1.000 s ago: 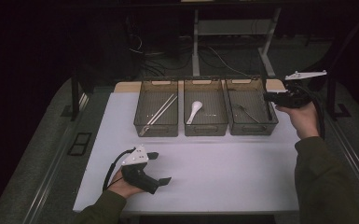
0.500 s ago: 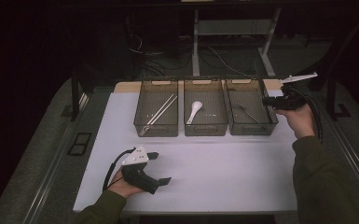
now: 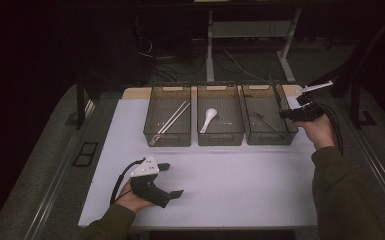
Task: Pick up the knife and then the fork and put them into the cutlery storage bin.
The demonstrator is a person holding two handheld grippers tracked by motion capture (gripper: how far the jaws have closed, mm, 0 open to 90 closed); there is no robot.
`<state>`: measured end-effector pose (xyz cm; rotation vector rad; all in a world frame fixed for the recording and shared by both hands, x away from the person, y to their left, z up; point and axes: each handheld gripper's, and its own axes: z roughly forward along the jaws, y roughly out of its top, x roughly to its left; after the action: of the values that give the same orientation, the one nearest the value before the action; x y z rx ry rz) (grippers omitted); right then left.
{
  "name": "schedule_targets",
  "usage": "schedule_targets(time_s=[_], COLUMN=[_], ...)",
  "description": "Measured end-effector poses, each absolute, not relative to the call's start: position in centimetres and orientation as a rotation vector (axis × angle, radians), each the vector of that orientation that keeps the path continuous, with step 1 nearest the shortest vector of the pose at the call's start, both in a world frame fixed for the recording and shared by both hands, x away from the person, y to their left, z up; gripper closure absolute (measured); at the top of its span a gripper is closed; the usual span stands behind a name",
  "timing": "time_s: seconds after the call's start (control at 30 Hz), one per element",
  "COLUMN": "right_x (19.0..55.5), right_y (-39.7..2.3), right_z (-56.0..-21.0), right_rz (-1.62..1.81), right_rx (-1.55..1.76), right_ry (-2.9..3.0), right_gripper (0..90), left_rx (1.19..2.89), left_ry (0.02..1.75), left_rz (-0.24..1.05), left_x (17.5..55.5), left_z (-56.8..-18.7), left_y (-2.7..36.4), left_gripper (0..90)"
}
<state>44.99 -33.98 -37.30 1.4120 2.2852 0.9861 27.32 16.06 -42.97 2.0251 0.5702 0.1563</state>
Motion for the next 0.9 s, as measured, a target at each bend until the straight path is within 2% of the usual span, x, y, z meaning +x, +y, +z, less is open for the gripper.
schedule_targets(time_s=[0.9], right_x=[47.3], right_y=[-31.3], right_z=[-39.0], right_rz=[0.748], right_rx=[1.436], right_ry=[2.416], right_gripper=[79.5], left_rx=[2.026], left_ry=[0.564], left_rz=[0.152], left_x=[27.3], left_z=[-43.0], left_y=[16.0], left_gripper=[0.0])
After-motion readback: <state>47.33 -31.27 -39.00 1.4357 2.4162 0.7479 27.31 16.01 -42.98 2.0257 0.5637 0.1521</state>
